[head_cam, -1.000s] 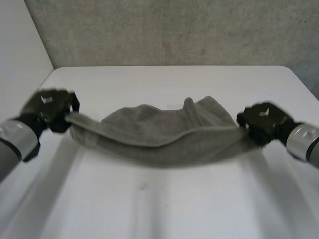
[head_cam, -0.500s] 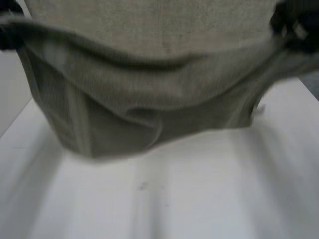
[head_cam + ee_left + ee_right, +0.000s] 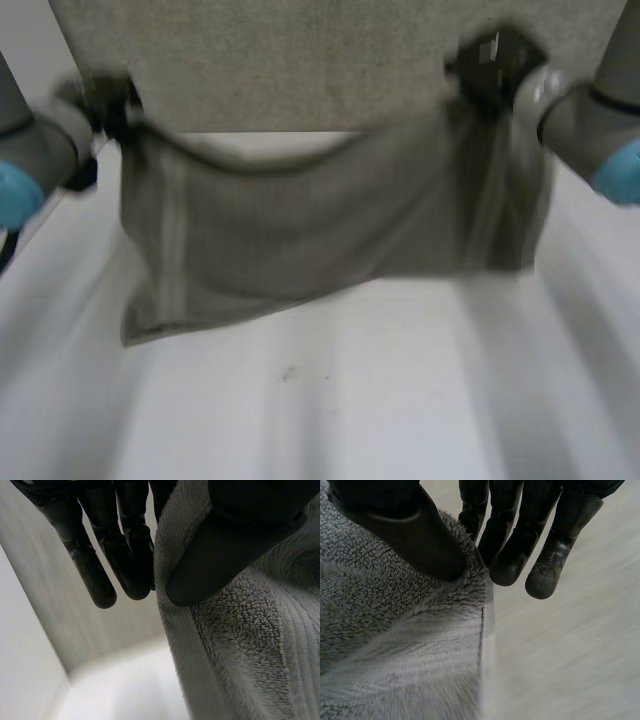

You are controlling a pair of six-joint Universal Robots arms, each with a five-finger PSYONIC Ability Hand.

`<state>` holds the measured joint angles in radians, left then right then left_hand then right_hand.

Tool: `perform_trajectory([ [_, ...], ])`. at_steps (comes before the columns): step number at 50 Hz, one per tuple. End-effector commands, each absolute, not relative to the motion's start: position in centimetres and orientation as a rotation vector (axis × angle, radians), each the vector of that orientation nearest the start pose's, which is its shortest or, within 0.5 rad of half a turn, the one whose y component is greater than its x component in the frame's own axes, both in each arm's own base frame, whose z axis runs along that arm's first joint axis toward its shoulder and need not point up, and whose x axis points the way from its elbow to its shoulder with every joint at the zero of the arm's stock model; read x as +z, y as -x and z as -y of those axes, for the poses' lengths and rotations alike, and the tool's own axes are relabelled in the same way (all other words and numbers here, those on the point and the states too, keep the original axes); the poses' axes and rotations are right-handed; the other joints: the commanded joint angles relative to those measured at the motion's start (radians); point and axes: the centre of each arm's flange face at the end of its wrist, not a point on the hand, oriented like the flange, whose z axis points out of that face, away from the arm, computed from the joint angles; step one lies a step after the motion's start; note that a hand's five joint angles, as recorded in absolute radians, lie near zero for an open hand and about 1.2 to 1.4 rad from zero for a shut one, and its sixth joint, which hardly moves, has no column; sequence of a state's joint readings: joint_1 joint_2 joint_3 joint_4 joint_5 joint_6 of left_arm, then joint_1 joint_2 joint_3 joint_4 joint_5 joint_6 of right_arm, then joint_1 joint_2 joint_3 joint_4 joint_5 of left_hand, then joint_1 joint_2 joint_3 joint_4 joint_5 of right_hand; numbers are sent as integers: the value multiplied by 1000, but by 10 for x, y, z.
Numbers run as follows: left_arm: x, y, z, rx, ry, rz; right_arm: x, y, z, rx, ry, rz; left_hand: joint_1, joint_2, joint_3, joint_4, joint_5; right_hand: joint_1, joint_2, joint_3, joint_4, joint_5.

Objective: Fold the towel.

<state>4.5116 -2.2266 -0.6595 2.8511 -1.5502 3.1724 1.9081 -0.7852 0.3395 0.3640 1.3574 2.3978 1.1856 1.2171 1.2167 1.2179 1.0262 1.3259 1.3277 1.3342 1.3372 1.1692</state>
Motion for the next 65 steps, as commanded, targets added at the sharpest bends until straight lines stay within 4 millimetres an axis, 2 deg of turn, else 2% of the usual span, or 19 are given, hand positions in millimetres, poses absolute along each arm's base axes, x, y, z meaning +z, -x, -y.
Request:
perform_trajectory([
  [1, 420, 222, 410, -2870, -72, -1815, 446, -301, 371, -2936, 957, -1205, 211, 179, 180, 178, 196, 70, 69, 62, 59, 53],
  [3, 445, 218, 404, -3011, 23, -1682, 452, -299, 367, -2924, 920, -1193, 211, 179, 180, 178, 196, 70, 69, 62, 59, 53],
  [7, 433, 218, 406, -2971, 30, -1755, 426, -301, 367, -2773, 996, -1366, 211, 179, 180, 178, 196, 70, 69, 62, 59, 53],
  [12, 378, 215, 415, -2753, 38, -2034, 374, -302, 362, -2472, 1166, -1662, 211, 179, 180, 178, 196, 70, 69, 62, 59, 53],
  [16, 299, 208, 413, -2444, 37, -2335, 334, -303, 358, -2259, 1273, -1817, 211, 179, 180, 178, 196, 70, 69, 62, 59, 53],
  [17, 272, 204, 409, -2336, 38, -2418, 312, -303, 355, -2146, 1321, -1887, 211, 179, 180, 178, 196, 70, 69, 62, 59, 53],
  [18, 271, 204, 409, -2335, 38, -2419, 289, -303, 351, -2046, 1363, -1939, 211, 179, 180, 178, 196, 70, 69, 62, 59, 53],
  [19, 247, 202, 405, -2252, 40, -2482, 289, -303, 351, -2045, 1363, -1940, 211, 179, 180, 178, 196, 70, 69, 62, 59, 53],
  [21, 224, 201, 400, -2190, 33, -2524, 243, -302, 342, -1864, 1433, -2006, 211, 179, 180, 178, 196, 70, 69, 62, 59, 53],
  [22, 206, 199, 395, -2144, 30, -2551, 243, -302, 342, -1863, 1433, -2006, 211, 179, 180, 178, 196, 70, 69, 62, 59, 53],
  [24, 185, 198, 390, -2085, 27, -2590, 195, -301, 330, -1712, 1491, -2047, 211, 179, 180, 178, 196, 70, 69, 62, 59, 53],
  [25, 168, 197, 383, -2035, 21, -2621, 194, -301, 330, -1712, 1491, -2047, 211, 179, 180, 178, 196, 70, 69, 62, 59, 53],
  [30, 144, 187, 371, -1925, 32, -2666, 155, -293, 312, -1589, 1562, -2101, 211, 179, 180, 178, 196, 70, 69, 62, 59, 53],
  [35, 150, 173, 368, -1915, 74, -2651, 155, -288, 297, -1552, 1563, -2108, 211, 179, 180, 178, 196, 16, 14, 7, 4, -2],
  [37, 155, 171, 366, -1927, 82, -2641, 163, -281, 290, -1559, 1532, -2123, 211, 179, 180, 178, 196, -752, -754, -761, -764, -770],
  [40, 164, 170, 363, -1956, 86, -2621, 170, -276, 283, -1562, 1483, -2137, 211, 179, 180, 178, 196, -1151, -1153, -1159, -1163, -1169],
  [50, 176, 162, 358, -1985, 121, -2595, 202, -244, 288, -1689, 1171, -2219, 211, 179, 180, 178, 196, -1151, -1153, -1160, -1163, -1169],
  [58, 181, 163, 355, -2007, 102, -2605, 180, -229, 277, -1555, 979, -2324, 211, 179, 180, 178, 196, -1151, -1153, -1160, -1163, -1169],
  [65, 181, 159, 356, -2005, 105, -2612, 162, -216, 286, -1656, 782, -2333, 211, 179, 180, 178, 196, -1053, -1055, -1062, -1065, -1071],
])
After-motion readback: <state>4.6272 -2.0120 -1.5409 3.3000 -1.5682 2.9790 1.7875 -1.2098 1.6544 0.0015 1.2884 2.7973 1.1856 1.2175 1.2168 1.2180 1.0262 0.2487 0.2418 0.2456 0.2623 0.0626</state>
